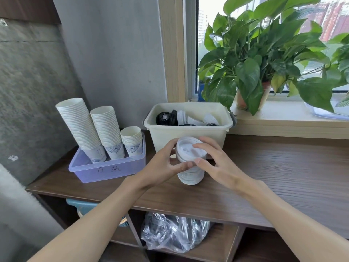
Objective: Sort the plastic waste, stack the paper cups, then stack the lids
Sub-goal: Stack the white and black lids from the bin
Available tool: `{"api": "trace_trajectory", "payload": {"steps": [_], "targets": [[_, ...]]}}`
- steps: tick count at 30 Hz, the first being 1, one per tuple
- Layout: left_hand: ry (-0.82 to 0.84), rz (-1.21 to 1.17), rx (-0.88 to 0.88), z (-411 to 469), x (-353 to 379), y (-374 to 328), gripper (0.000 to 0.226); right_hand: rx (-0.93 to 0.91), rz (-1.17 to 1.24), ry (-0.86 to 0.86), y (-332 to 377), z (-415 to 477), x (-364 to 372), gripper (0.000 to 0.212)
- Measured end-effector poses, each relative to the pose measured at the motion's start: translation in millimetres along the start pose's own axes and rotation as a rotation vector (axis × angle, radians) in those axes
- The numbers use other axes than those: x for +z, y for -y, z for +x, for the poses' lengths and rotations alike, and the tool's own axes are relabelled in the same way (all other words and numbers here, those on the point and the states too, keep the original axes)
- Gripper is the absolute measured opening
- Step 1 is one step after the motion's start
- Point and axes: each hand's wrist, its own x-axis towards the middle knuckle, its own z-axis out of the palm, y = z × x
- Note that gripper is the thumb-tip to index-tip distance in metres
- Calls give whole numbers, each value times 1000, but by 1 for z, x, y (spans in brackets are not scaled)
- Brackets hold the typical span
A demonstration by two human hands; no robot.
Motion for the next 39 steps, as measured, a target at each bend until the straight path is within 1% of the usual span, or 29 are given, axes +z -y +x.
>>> {"api": "trace_trajectory", "payload": {"steps": [3,7,10,15,18,20,23,24,28,31,36,38,39], "targets": [[-32,-23,17,1,2,4,69,8,5,-5,6,6,0,33],[-35,-51,14,3,4,8,71,1,-40,-4,9,14,1,39],[-45,-56,-3,3,6,13,73,-8,-83,-2,8,16,2,47],[-53,-78,-2,1,9,19,75,35,-148,15,8,18,1,67],[-42,-72,-15,1,8,21,79,51,-174,35,8,20,1,72],[-8,-107,-37,1,6,22,71,55,-175,37,8,20,2,73],[46,-269,-119,4,0,21,45,64,-144,41,8,22,1,75],[38,-294,-137,7,-1,21,43,64,-137,46,8,23,1,75],[-28,-225,-97,11,9,19,46,63,-115,56,7,24,0,79],[-35,-181,-49,11,14,23,46,64,-109,60,2,21,-2,82],[-34,-127,-34,9,17,21,34,72,-90,69,-2,22,1,80],[-20,-134,-29,7,17,22,39,81,-63,92,0,23,0,82],[-10,-154,-33,6,16,23,47,85,-60,107,1,24,0,84]]}}
